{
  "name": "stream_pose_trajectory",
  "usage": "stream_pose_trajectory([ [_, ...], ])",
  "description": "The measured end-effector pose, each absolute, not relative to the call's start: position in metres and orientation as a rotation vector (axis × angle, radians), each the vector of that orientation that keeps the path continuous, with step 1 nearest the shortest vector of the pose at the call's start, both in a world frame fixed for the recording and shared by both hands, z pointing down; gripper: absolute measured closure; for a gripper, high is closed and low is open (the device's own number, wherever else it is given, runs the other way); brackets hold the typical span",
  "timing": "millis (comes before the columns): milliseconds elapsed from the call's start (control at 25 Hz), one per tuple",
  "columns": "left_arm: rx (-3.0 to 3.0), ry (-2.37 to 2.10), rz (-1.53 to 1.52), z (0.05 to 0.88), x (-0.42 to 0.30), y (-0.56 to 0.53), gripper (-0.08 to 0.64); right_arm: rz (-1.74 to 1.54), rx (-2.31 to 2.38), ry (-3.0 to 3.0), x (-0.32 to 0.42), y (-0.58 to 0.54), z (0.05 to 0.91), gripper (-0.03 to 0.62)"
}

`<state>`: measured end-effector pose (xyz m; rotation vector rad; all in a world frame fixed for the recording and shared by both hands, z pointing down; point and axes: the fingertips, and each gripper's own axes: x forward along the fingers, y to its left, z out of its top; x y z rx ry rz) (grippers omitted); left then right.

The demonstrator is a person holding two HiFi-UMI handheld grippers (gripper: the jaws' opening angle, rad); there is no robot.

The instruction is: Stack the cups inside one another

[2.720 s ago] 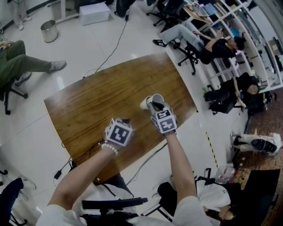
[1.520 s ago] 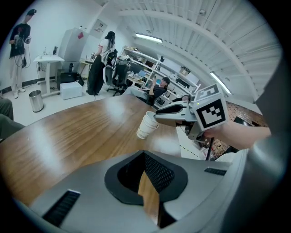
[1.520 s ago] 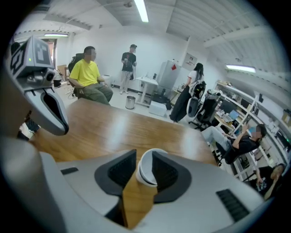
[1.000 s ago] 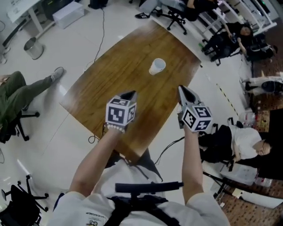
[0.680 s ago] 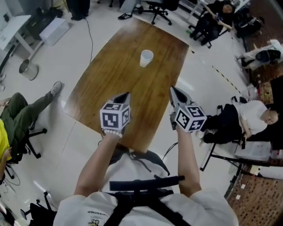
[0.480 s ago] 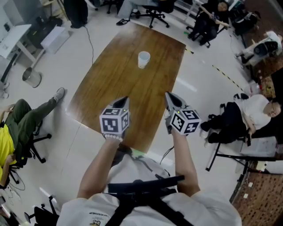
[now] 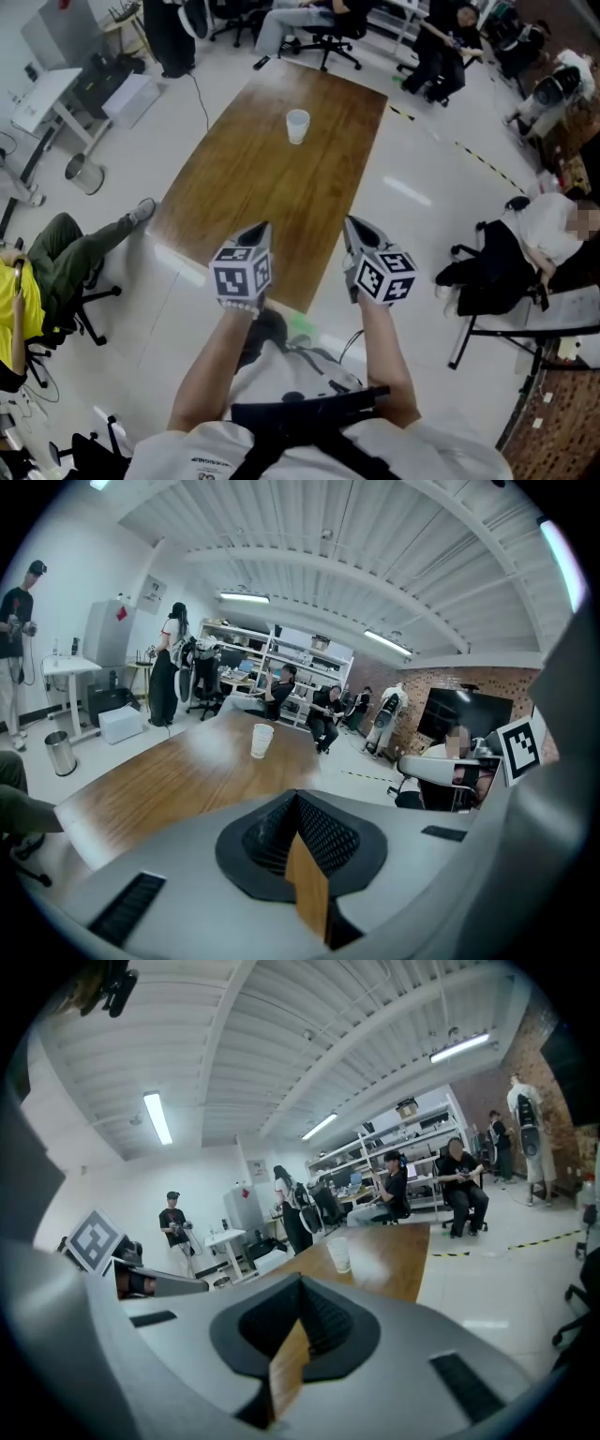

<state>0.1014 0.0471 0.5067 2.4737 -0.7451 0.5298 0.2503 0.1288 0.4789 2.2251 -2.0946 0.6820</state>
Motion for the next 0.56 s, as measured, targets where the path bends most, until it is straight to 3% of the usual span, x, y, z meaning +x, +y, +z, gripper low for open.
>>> stream_pose_trajectory([
  [560, 2.478, -0.769, 0.500, 0.496, 0.100, 0.086, 0.563, 0.630, 2.188, -2.158, 0.240, 0.156, 0.459, 0.592],
])
